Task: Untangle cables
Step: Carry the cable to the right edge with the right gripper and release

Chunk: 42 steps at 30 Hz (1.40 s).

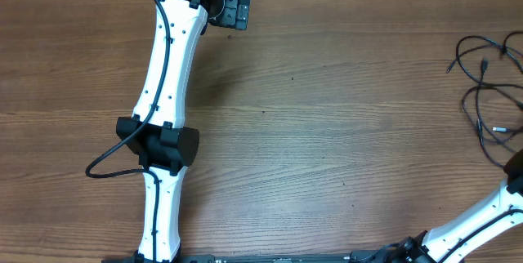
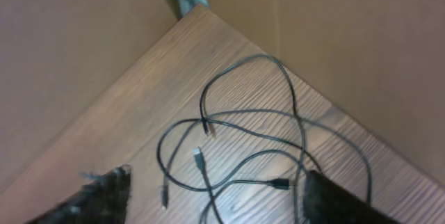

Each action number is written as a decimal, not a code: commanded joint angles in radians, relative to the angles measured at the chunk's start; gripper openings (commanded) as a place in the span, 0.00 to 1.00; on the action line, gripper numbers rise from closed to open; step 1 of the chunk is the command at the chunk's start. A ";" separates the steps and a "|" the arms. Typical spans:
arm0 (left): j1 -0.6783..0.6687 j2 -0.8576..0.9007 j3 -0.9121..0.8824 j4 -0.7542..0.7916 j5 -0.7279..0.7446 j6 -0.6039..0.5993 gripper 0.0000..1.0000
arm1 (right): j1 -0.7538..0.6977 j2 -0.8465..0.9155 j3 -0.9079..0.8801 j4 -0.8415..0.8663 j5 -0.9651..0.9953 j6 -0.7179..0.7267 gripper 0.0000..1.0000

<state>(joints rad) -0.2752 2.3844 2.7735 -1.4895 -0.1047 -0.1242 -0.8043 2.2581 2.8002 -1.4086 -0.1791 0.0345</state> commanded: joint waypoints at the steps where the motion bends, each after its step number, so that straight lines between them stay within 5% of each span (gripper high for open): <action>1: -0.011 -0.001 0.006 0.002 0.008 -0.011 1.00 | 0.009 -0.024 0.013 -0.007 -0.070 0.003 0.81; 8: -0.011 -0.001 0.006 0.002 0.008 -0.011 1.00 | 0.058 -0.024 0.012 -0.077 -0.236 -0.072 0.82; 17: -0.011 -0.001 0.006 0.002 0.008 -0.011 1.00 | 0.272 -0.024 -0.002 -0.171 -0.241 -0.122 1.00; 42: -0.011 -0.001 0.006 0.002 0.008 -0.011 1.00 | 0.868 -0.023 -0.032 -0.219 -0.241 -0.111 1.00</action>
<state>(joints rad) -0.2752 2.3844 2.7735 -1.4895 -0.1047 -0.1242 0.0448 2.2581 2.7701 -1.6260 -0.4152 -0.0780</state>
